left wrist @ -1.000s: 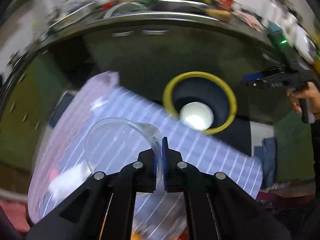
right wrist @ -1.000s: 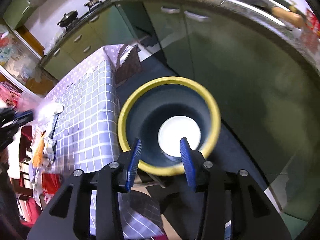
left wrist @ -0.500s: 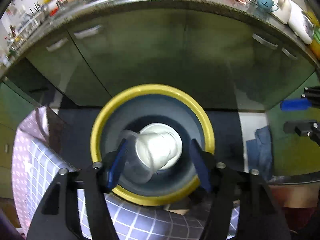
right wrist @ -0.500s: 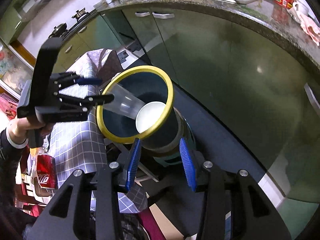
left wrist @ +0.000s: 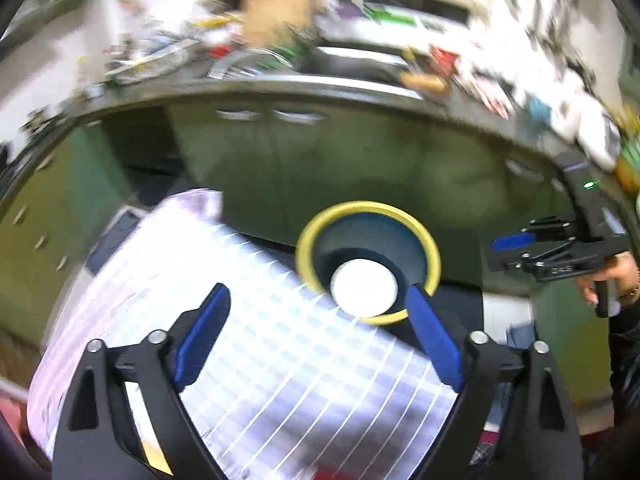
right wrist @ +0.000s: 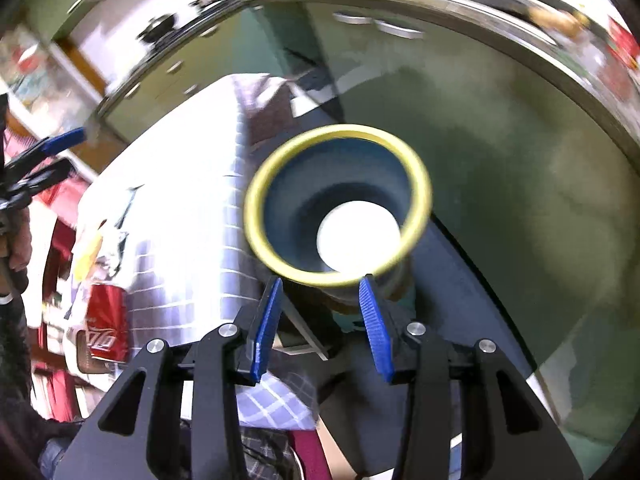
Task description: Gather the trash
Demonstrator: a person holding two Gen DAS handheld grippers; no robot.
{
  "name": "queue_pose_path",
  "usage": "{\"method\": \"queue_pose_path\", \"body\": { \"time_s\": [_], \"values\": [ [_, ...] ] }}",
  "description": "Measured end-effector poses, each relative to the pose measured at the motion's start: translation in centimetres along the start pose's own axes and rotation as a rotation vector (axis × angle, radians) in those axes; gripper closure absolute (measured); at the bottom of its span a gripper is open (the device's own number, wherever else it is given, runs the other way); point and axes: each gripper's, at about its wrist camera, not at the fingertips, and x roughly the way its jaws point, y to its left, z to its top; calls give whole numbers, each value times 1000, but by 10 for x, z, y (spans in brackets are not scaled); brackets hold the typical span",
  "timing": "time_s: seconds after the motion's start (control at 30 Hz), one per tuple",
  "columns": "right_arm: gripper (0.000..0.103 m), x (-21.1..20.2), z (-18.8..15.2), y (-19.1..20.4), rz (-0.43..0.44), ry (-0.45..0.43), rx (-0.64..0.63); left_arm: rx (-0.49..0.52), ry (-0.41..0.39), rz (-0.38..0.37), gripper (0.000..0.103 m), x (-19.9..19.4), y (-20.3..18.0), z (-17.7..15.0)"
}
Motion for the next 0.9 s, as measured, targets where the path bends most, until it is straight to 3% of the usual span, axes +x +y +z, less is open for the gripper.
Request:
{"method": "queue_pose_path", "body": {
  "time_s": [0.17, 0.27, 0.4, 0.5, 0.6, 0.7, 0.9],
  "values": [
    [56, 34, 33, 85, 70, 39, -160, -153, -63, 178, 12, -81, 70, -65],
    [56, 65, 50, 146, 123, 79, -255, -234, -69, 259, 11, -108, 101, -105],
    [55, 97, 54, 215, 232, 173, -333, -334, -24, 286, 11, -120, 125, -155],
    [34, 109, 32, 252, 322, 291, -360, -381, -1, 286, 11, -126, 137, -190],
    [31, 119, 10, 272, 301, 426, -364, -404, 1, 301, 11, -132, 137, -213],
    [22, 125, -6, 283, 254, 541, -327, -401, -5, 286, 11, -136, 132, -227],
    [22, 134, -21, 297, 135, 589, -304, -341, -35, 276, 11, -140, 114, -232]
  ]
}}
